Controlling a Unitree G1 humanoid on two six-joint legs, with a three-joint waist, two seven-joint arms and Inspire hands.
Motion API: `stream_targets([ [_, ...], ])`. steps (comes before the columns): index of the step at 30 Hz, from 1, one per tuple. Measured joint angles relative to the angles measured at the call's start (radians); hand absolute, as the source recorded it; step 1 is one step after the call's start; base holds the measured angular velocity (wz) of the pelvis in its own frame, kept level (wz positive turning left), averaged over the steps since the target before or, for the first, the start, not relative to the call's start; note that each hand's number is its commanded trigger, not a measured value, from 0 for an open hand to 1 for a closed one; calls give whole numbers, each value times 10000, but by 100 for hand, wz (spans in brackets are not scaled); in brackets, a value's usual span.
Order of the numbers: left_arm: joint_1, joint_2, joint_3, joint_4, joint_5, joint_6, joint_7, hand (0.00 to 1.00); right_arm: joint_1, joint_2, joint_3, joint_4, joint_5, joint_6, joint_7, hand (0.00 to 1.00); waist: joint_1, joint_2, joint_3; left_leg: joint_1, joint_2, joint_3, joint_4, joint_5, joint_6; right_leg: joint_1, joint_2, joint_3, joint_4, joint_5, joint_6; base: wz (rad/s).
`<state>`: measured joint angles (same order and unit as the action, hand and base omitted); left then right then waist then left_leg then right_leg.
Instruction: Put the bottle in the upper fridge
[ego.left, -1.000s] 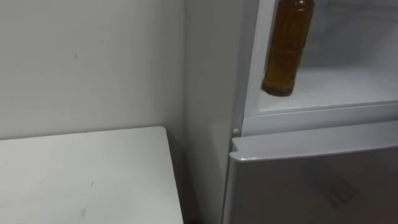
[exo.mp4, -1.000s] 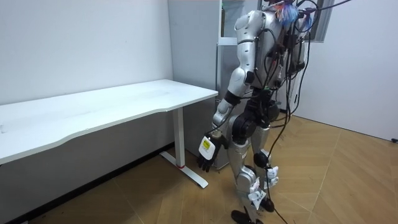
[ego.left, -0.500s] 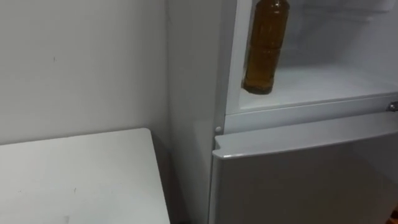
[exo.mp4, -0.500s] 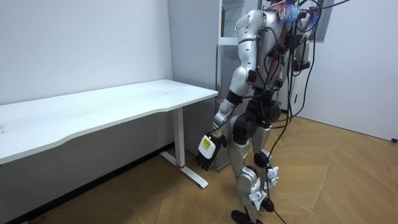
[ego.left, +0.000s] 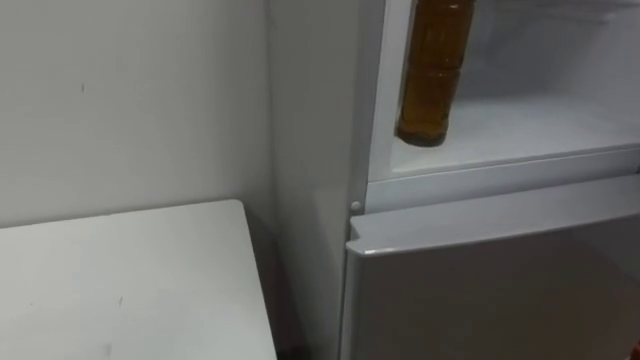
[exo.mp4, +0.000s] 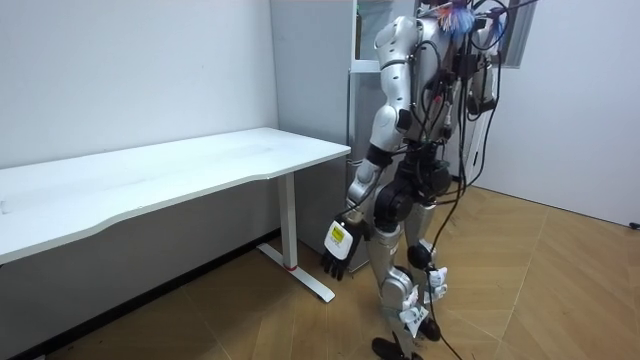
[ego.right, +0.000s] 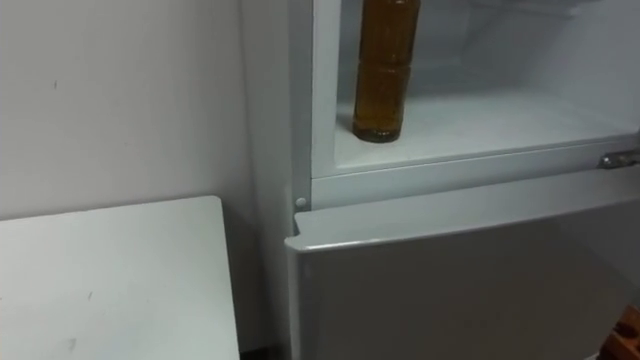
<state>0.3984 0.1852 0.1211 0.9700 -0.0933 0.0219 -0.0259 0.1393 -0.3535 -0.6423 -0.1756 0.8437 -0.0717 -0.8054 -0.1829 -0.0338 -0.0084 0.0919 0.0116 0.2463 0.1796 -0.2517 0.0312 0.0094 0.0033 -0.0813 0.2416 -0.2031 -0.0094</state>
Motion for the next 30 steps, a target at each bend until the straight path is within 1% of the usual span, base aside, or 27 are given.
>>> stream_targets([
  [1,-6,-37,-1,56,-15,9,-76,0,2,0,19,-57,-266,121,0,0,-1,-7,3,0,-3,-1,13,0,1,-2,-10,0,43,-7,-4,0],
  [2,-9,-82,0,114,-25,9,-102,0,22,1,28,-217,-433,326,-4,0,-5,-16,7,1,-24,-1,18,0,1,-55,-35,-2,136,-67,-9,0],
  [4,-21,-77,36,225,-30,8,-168,0,38,1,90,-398,-694,525,-8,0,-9,-35,20,3,-57,-8,56,1,2,-182,-71,-2,297,-181,-10,0],
  [5,-57,-76,44,377,-28,5,-241,0,38,1,193,-418,-831,527,-15,0,-8,-61,31,6,-81,-7,107,1,2,-227,-107,-5,366,-287,-5,5],
  [8,-192,-98,39,742,0,4,-268,0,40,1,378,-429,-1463,527,-126,0,-4,-69,35,17,-76,-30,120,6,-7,-219,-98,-7,377,-302,-6,1],
  [11,-193,-109,34,750,-8,-23,-252,0,92,2,429,-430,-1844,527,-143,0,-2,-81,42,21,-80,-2,113,7,-7,-218,-100,-3,379,-301,-8,0],
  [12,-192,-109,33,750,-13,-45,-249,0,102,2,429,-429,-1845,527,-143,0,-4,-94,51,24,-81,-2,108,8,-7,-218,-101,-3,380,-301,-8,0],
  [14,-207,-106,33,748,-20,-131,-243,0,196,4,447,-429,-1843,527,-207,0,-5,-167,96,29,-82,1,87,8,-7,-219,-100,-2,373,-301,-8,0],
  [16,-213,-105,48,796,-29,-212,-247,0,232,11,533,-468,-1907,527,-316,0,-2,-199,115,30,-82,35,80,7,-7,-233,-91,34,375,-302,-8,-6],
  [19,-230,-105,52,930,-39,-253,-260,0,246,134,740,-691,-2195,527,-366,0,-7,-198,115,33,-73,138,80,8,-7,-280,-76,94,390,-302,-10,-10],
  [20,-276,-105,55,1074,-38,-322,-264,0,246,188,790,-735,-2270,527,-365,0,11,-199,115,37,-64,163,79,7,-7,-288,-60,138,388,-301,-12,-10],
  [23,-379,-106,97,1247,-38,-376,-281,0,245,238,901,-749,-2628,527,-340,0,27,-198,115,47,-63,180,78,7,-7,-286,-54,167,376,-303,-16,-2],
  [28,-539,-106,96,1522,-51,-374,-249,0,245,341,1249,-812,-3405,534,-311,0,37,-198,115,68,-63,178,57,7,-7,-277,-57,153,391,-306,-20,0],
  [30,-550,-106,94,1520,-50,-378,-247,0,245,375,1355,-893,-3541,615,-313,0,40,-199,115,73,-69,179,50,7,-7,-279,-61,152,417,-306,-20,0],
])
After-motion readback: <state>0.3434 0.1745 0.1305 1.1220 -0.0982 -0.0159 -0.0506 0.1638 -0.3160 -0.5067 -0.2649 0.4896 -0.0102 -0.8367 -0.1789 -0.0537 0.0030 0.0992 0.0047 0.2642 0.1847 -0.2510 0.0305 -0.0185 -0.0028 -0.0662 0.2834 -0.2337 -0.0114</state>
